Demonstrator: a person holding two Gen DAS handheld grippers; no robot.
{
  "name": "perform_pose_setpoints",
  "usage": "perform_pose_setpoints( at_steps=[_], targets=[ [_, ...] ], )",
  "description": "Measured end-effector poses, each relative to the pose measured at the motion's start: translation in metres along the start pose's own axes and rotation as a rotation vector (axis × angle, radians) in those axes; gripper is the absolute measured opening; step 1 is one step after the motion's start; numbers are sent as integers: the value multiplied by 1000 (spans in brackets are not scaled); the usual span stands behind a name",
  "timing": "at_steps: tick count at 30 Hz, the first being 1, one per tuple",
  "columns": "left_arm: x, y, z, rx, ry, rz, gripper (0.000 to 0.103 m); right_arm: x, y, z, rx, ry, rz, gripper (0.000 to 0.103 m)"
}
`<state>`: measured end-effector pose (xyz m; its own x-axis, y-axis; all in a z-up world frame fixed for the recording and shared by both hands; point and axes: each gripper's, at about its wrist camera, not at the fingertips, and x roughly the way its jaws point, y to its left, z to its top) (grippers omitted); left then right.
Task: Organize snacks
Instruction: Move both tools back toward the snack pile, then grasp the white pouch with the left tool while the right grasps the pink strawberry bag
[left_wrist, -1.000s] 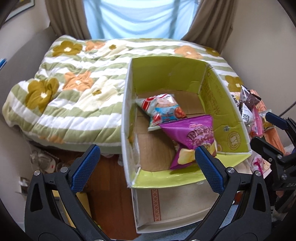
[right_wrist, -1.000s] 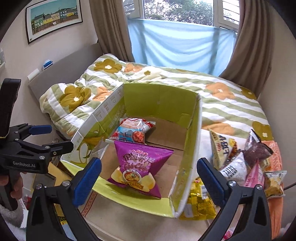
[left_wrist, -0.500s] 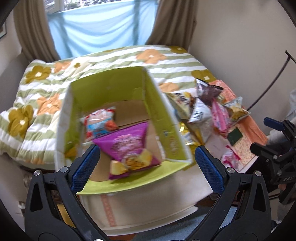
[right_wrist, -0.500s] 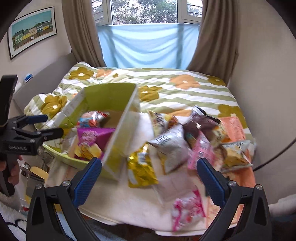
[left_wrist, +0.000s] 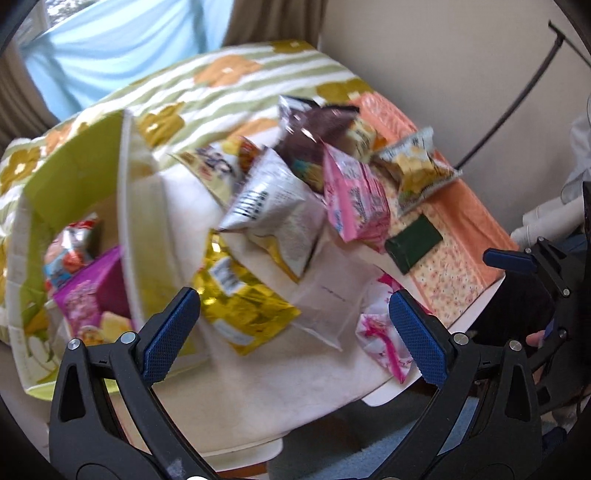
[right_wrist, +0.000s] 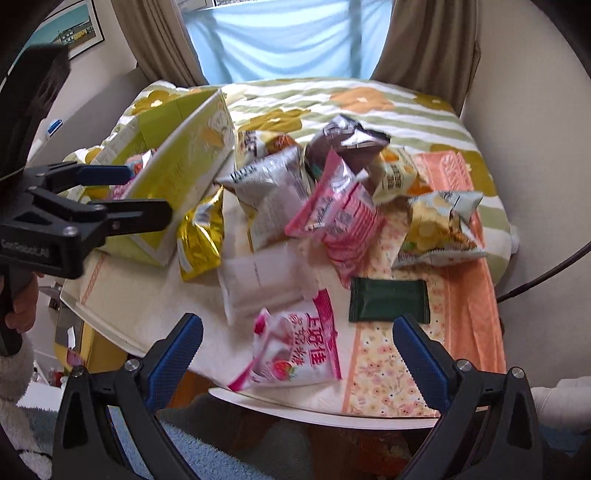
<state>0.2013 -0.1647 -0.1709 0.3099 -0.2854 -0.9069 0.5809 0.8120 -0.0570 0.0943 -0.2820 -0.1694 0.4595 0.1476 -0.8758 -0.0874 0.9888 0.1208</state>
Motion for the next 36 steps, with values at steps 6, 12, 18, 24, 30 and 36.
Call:
perform_pose_setpoints(
  at_steps=[6, 12, 18, 24, 30, 36],
  targets=[
    [57, -20, 1, 61, 130, -26, 101, 29, -10, -15, -17, 58, 55, 103],
    [100, -27, 2, 110, 215, -46, 99, 55, -8, -24, -34, 82, 48, 102],
    [131, -29, 0, 149, 278, -59, 90, 72, 4, -30, -49, 97, 36, 102],
    [142, -35, -3, 218, 289, -46, 76, 84, 15, -34, -80, 115, 0, 102],
    [144, -40, -6, 247, 282, -36, 70, 97, 16, -38, -67, 144, -19, 101],
    [141, -34, -7, 245, 276, -51, 66, 104, 26, -38, -120, 151, -41, 82]
  ],
)
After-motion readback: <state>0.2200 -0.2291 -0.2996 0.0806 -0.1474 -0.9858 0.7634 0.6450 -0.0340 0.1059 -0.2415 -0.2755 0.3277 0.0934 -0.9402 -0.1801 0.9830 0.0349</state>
